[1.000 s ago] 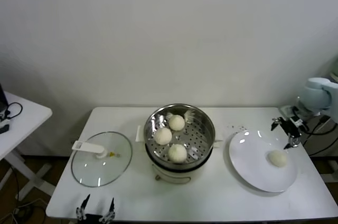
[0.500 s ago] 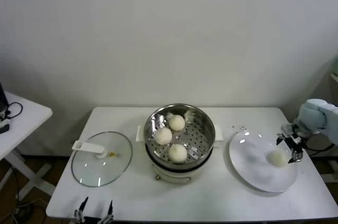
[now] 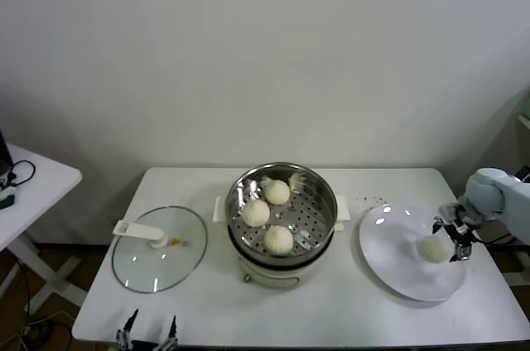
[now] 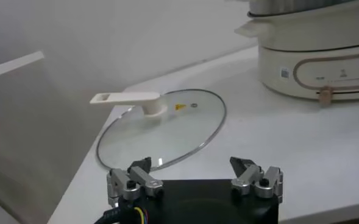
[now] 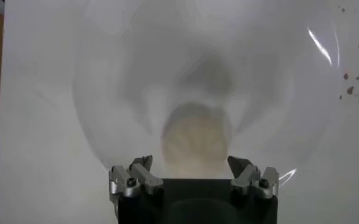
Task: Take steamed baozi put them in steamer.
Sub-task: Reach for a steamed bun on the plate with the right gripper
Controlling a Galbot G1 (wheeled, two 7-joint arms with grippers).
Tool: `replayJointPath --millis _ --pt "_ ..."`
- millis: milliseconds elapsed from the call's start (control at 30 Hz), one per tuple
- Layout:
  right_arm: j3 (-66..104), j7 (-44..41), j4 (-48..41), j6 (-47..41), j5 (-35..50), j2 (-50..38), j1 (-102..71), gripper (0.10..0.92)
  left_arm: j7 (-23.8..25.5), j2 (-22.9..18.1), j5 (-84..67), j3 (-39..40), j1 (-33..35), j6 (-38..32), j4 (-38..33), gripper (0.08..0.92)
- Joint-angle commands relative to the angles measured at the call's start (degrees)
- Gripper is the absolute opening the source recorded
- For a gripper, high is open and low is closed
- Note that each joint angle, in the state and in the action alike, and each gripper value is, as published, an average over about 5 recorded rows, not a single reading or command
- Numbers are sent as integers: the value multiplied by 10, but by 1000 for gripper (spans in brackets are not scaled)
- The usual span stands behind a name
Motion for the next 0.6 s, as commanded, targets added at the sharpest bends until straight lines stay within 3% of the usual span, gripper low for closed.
replayJointPath --millis 33,267,600 --pt "59 8 -26 12 -19 13 -52 823 0 -28 2 1 -1 -1 2 823" --pt "59 5 -17 11 -35 11 -49 817 -1 -28 1 2 -1 -1 2 823" --pt "48 11 -3 8 -47 11 -21 639 -1 -28 1 6 0 -1 0 823"
